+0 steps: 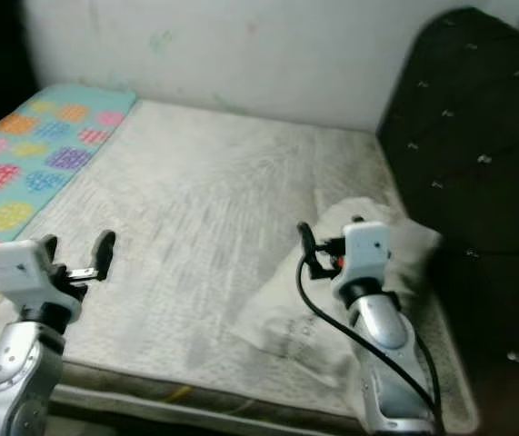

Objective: Clean up the room

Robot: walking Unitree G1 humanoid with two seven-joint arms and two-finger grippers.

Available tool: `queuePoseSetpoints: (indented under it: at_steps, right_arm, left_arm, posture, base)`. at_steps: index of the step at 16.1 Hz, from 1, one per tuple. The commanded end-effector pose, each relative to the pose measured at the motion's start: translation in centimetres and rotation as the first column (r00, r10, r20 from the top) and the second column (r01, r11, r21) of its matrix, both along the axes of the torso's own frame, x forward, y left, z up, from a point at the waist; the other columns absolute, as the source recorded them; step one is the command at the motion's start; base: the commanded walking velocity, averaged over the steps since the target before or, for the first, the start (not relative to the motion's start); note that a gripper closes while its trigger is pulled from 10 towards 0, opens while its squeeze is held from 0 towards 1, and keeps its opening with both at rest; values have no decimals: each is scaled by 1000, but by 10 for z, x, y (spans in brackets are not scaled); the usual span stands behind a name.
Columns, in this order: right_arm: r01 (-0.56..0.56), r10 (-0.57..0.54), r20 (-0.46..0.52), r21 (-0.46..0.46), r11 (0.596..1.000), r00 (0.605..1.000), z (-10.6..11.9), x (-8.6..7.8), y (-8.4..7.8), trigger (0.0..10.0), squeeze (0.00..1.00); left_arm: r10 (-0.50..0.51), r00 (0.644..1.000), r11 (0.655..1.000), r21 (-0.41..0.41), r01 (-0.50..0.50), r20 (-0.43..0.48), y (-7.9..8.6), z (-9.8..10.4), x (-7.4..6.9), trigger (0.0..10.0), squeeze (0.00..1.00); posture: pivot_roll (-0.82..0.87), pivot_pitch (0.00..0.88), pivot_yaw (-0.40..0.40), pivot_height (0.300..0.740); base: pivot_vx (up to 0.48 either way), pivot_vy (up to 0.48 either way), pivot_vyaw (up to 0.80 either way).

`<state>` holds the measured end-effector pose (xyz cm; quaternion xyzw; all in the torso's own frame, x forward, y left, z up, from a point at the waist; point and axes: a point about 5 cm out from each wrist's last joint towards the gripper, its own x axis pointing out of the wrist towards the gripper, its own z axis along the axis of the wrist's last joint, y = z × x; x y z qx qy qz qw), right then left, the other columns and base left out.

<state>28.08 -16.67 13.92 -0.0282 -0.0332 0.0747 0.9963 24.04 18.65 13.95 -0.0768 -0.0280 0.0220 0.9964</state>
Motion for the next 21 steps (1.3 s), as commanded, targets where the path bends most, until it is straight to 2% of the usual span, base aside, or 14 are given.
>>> queuePoseSetpoints:
  at_steps: [1, 5, 13, 21]
  right_arm:
    - [18, -18, 3, -11, 1000, 1000, 3, -2, -7, 10000, 0]
    - [37, -37, -12, -4, 999, 999, 3, -3, -10, 10000, 0]
    - [34, -34, -23, -9, 999, 999, 3, -3, -9, 10000, 0]
    - [11, -11, -12, -31, 999, 1000, 4, -3, -6, 10000, 0]
  left_arm:
    - [-23, 1000, 1000, -8, 23, 10, -7, 3, 2, 10000, 0]
    - [-24, 1000, 999, -23, 24, 10, -7, 5, 2, 10000, 0]
    - [-46, 999, 998, -38, 46, 21, -9, 7, 3, 10000, 0]
    - [-81, 996, 995, -45, 83, 43, -12, 10, 3, 10000, 0]
  posture:
    - [-35, 0, -51, 740]
    - [-37, 0, -52, 740]
    - [-39, 0, -51, 740]
    - [-42, 0, -49, 740]
  base:
    - [0, 0, 0]
    - [0, 0, 0]
    - [0, 0, -790]
    - [0, 0, 0]
